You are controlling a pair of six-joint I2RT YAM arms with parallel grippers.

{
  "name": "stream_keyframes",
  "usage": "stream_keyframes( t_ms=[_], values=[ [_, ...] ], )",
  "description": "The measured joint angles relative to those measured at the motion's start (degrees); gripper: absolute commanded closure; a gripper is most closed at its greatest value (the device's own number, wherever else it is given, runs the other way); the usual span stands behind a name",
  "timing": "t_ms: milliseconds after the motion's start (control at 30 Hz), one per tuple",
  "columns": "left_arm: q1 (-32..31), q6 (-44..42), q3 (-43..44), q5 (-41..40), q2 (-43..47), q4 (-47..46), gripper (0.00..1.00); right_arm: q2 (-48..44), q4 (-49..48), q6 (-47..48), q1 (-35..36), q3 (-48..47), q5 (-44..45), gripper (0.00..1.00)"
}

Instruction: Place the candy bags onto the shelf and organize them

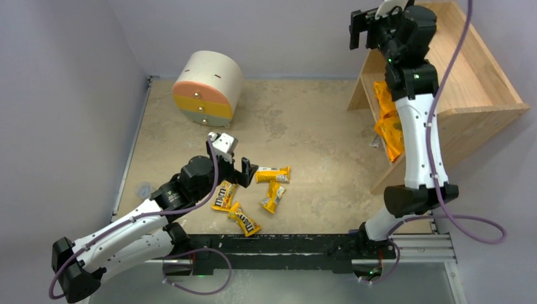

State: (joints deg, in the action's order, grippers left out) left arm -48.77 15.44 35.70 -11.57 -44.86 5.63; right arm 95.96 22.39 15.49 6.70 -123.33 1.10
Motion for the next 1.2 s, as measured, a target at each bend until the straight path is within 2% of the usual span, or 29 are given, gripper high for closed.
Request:
stream_keyframes(
  t_ms=[133,233,400,500,667,767,867,933,1067,1200],
  values=[
    [0.0,2.0,-0.3,-1.8,1.2,0.2,0.00,-6.7,-1.5,-8.6,0.0,2.0,-5.4,0.01],
    [0.0,4.2,-0.8,-4.2,1.6,1.8,0.00,-13.7,-2.7,-13.9,0.0,7.6,-9.4,0.01],
    [0.0,7.7,-0.8,-8.2,1.4,5.2,0.00,-24.6,-8.0,-22.1,0.1,23.7,-18.2,0.01],
    [0.0,9.4,-0.8,-9.8,1.3,7.2,0.00,-28.0,-10.9,-24.5,2.9,32.6,-22.0,0.01],
    [0.0,14.0,-0.8,-14.3,1.5,11.7,0.00,-27.2,-13.0,-26.2,17.7,43.5,-20.6,0.02],
    [0.0,16.7,-0.9,-16.0,2.1,14.4,0.00,-27.0,-14.4,-28.5,22.9,51.6,-18.4,0.02],
    [0.0,18.5,-0.9,-16.5,3.1,16.7,0.00,-27.0,-14.8,-30.4,25.4,59.1,-15.1,0.02],
    [0.0,19.3,-0.9,-16.6,3.7,17.4,0.00,-27.0,-13.4,-30.7,25.9,60.7,-12.1,0.03],
    [0.0,20.7,-0.9,-16.7,4.2,17.9,0.00,-27.2,-11.2,-30.0,25.9,58.5,-6.5,0.06],
    [0.0,22.5,-2.0,-16.7,4.3,18.4,0.00,-27.5,-10.7,-27.9,26.4,57.7,-5.8,0.08]
  ],
)
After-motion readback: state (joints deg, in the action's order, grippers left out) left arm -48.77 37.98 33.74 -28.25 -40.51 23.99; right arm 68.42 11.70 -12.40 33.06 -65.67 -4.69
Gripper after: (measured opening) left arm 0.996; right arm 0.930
